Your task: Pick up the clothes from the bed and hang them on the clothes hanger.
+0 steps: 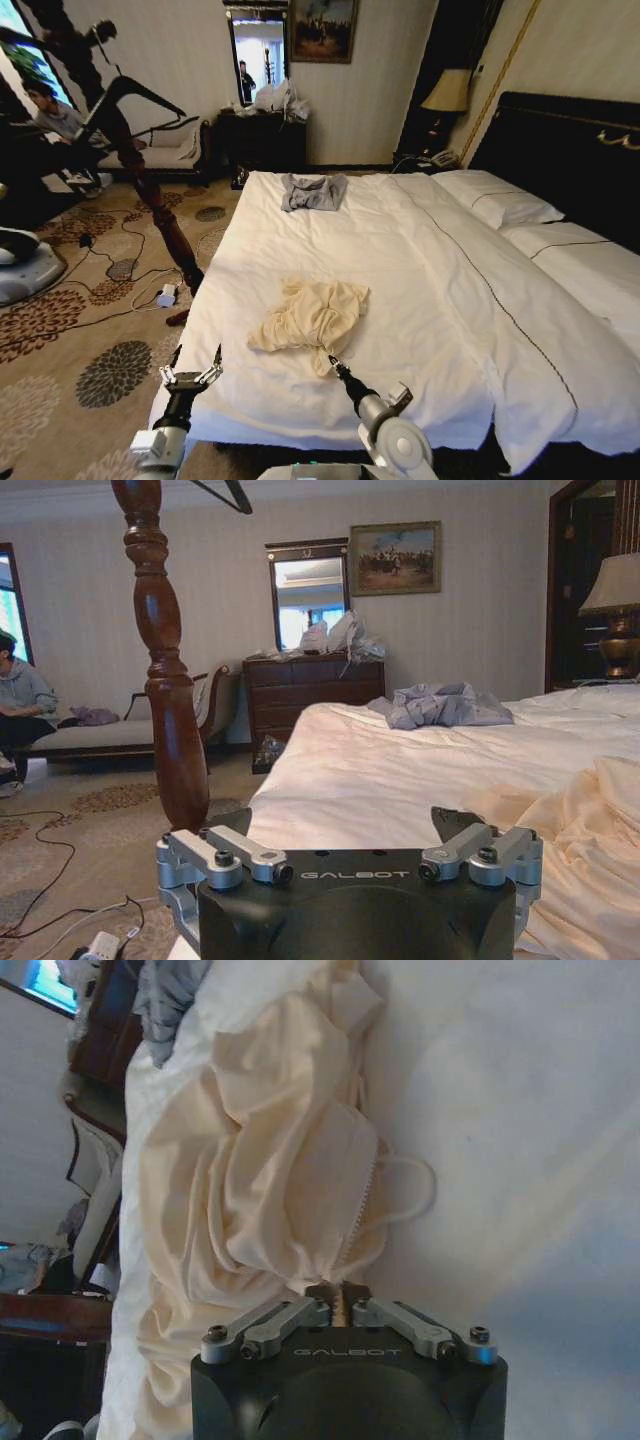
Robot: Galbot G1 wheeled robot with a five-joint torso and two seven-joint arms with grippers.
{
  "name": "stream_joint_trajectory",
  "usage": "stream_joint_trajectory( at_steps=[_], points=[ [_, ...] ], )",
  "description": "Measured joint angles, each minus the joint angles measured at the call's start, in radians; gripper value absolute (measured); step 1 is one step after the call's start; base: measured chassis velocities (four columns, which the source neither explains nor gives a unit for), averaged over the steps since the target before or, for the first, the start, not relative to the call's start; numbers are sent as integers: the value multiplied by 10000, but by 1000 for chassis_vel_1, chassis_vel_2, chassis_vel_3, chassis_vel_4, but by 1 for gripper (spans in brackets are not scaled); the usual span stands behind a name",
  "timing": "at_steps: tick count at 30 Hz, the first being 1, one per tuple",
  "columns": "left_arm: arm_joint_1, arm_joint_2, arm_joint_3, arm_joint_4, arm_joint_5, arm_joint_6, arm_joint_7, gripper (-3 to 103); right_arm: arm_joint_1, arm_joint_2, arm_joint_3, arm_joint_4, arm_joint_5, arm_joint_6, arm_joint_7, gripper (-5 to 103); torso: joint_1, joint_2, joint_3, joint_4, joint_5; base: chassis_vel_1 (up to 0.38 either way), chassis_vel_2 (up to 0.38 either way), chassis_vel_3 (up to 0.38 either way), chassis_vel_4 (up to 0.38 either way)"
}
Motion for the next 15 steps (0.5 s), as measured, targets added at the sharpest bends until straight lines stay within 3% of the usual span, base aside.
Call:
stream_joint_trajectory(
  at_steps=[7,9,10,14,15],
  points=[
    [-26,-5,-11,35,2,7,-1,100,37,-629,271,356,-62,-7,-267,0,0,0,0,-2,2,0,0,0,0],
    [-38,-5,-23,24,1,18,-5,100,391,-1317,694,486,-142,-9,-417,0,-1,0,0,-1,1,0,0,0,0],
    [-38,-5,-23,24,1,18,-5,100,391,-1317,694,486,-142,-9,-417,0,-1,0,0,-1,1,0,0,0,0],
    [-49,-6,-35,-33,-1,27,-10,100,1767,-3059,1909,790,-66,89,-900,0,0,-1,1,2,5,0,0,0,0],
    [-49,-6,-35,-33,-1,27,-10,100,1767,-3059,1909,790,-66,89,-900,0,0,-1,1,2,5,0,0,0,0]
  ],
)
